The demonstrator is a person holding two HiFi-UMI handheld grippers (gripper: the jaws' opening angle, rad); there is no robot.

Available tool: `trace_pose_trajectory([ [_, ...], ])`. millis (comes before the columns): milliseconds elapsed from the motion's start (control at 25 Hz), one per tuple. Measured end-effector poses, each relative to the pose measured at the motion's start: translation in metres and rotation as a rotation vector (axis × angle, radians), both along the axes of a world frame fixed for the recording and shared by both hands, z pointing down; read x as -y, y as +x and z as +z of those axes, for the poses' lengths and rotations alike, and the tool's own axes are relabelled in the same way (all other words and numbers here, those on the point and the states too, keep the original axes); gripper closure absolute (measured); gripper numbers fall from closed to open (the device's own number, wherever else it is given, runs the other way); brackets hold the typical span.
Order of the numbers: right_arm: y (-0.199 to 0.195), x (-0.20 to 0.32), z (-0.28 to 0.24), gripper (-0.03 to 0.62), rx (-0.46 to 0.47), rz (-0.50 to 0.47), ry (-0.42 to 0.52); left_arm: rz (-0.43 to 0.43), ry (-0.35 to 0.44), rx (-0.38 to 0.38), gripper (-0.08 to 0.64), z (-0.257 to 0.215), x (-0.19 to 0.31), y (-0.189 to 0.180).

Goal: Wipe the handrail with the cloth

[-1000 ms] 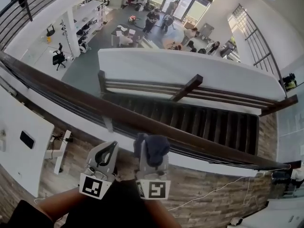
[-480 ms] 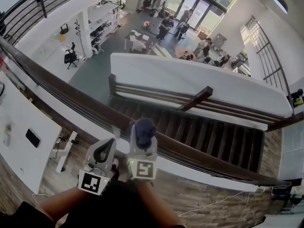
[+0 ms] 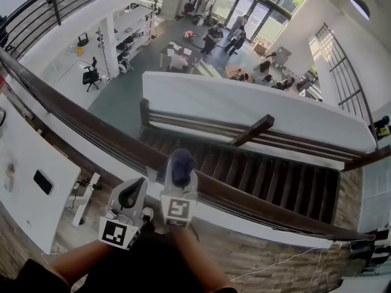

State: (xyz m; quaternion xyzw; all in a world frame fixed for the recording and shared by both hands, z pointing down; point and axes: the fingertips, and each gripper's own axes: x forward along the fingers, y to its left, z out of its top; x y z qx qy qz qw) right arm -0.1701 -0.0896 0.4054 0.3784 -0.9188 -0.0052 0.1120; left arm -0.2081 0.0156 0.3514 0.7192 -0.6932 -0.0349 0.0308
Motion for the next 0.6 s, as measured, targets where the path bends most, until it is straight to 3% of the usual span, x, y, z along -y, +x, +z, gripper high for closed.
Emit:
trace_pose_trajectory([
  [280, 0.012, 0.003, 0.000, 0.526, -0.071, 0.063, 0.041, 0.029, -0.017, 0.021, 0.560, 0.004, 0.002, 0.001],
  [600, 0.042, 0.012, -0.001, 0.526, -0.069, 0.115, 0.064, 0.045, -0.016, 0.010, 0.560, 0.005, 0.002, 0.012],
])
